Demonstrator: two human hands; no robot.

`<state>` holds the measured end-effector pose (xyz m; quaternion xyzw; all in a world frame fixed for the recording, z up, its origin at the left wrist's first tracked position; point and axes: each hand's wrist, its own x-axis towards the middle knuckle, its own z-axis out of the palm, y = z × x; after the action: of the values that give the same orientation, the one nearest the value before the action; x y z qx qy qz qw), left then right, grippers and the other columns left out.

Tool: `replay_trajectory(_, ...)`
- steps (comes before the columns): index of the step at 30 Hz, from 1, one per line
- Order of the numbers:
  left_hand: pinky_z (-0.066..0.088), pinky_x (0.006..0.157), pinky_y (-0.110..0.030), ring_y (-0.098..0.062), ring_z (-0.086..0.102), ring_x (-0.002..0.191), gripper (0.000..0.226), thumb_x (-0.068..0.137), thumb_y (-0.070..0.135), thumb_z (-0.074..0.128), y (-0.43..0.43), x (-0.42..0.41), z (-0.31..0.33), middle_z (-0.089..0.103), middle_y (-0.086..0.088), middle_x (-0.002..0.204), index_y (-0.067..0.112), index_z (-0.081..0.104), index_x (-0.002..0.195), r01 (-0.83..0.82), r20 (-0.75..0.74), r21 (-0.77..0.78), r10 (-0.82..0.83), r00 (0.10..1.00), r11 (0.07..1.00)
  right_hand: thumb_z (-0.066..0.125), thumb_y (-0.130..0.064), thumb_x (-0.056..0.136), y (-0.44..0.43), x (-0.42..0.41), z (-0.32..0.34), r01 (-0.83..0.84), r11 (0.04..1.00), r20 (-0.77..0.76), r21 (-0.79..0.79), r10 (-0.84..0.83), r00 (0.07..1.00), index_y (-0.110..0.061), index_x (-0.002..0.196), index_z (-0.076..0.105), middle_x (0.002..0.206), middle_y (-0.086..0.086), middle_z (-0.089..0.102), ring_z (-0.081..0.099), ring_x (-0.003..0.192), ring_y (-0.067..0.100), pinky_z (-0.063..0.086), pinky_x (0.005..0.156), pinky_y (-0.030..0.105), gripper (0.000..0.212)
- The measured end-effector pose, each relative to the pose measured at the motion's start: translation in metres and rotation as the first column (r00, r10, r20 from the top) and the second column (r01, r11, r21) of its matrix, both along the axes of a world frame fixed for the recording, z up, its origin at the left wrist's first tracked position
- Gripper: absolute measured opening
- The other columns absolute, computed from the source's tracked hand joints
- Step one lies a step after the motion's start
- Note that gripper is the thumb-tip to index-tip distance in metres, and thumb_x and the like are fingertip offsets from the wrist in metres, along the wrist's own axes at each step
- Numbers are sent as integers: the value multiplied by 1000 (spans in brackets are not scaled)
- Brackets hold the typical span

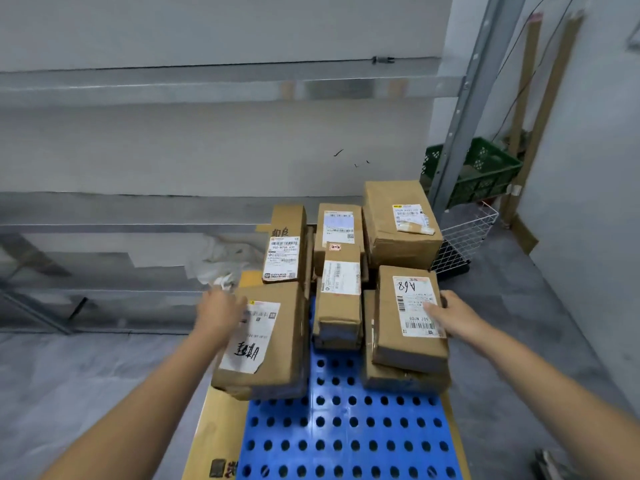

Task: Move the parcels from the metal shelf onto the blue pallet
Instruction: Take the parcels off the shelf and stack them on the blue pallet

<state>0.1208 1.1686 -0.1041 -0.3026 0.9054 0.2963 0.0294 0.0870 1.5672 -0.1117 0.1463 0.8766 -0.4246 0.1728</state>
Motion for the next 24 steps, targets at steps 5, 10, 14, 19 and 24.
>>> replay_trajectory(5, 38, 66, -34, -37, 61, 93, 61, 95, 55, 45, 2, 14, -34, 66, -23, 104, -5, 58, 102, 27, 123, 160, -47, 991, 987, 54, -23, 97, -3, -7, 1, 27, 1000, 24, 0, -27, 999, -13, 137, 41, 109, 2, 61, 61, 79, 8, 45, 57, 23, 44)
replay_trajectory(10, 36, 68, -34, -25, 50, 86, 60, 93, 59, 47, 22, 4, -31, 57, -11, 103, 3, 47, 114, 107, 80, 190, -124, 989, 976, 51, -18, 97, -14, -8, 1, -31, 999, 11, 36, 31, 999, -17, 138, 41, 107, -3, 58, 61, 86, 8, 48, 67, 27, 42)
replay_trajectory(14, 36, 68, -32, -24, 50, 89, 62, 94, 55, 47, 27, 1, -31, 59, -14, 113, 1, 42, 124, 131, 72, 227, -150, 986, 965, 48, -17, 98, -22, -7, 5, -24, 995, 2, 92, 24, 1000, -17, 139, 40, 107, 0, 59, 61, 84, 11, 46, 66, 29, 42)
replay_trajectory(19, 38, 56, -30, -22, 59, 83, 57, 93, 52, 52, 17, 0, -34, 62, -11, 103, 2, 44, 119, 108, 61, 275, -129, 990, 955, 55, -24, 95, -22, -1, 8, -25, 999, 71, 40, 22, 997, -15, 137, 38, 97, -10, 59, 61, 83, 4, 46, 59, 22, 46)
replay_trajectory(24, 34, 51, -24, -14, 53, 74, 51, 89, 51, 58, 14, -4, -36, 58, -3, 94, 8, 44, 112, 94, 26, 273, -106, 994, 957, 56, -28, 95, -24, 1, 7, -14, 997, 61, 79, 9, 998, -13, 131, 41, 92, -10, 62, 63, 80, 4, 44, 55, 19, 42)
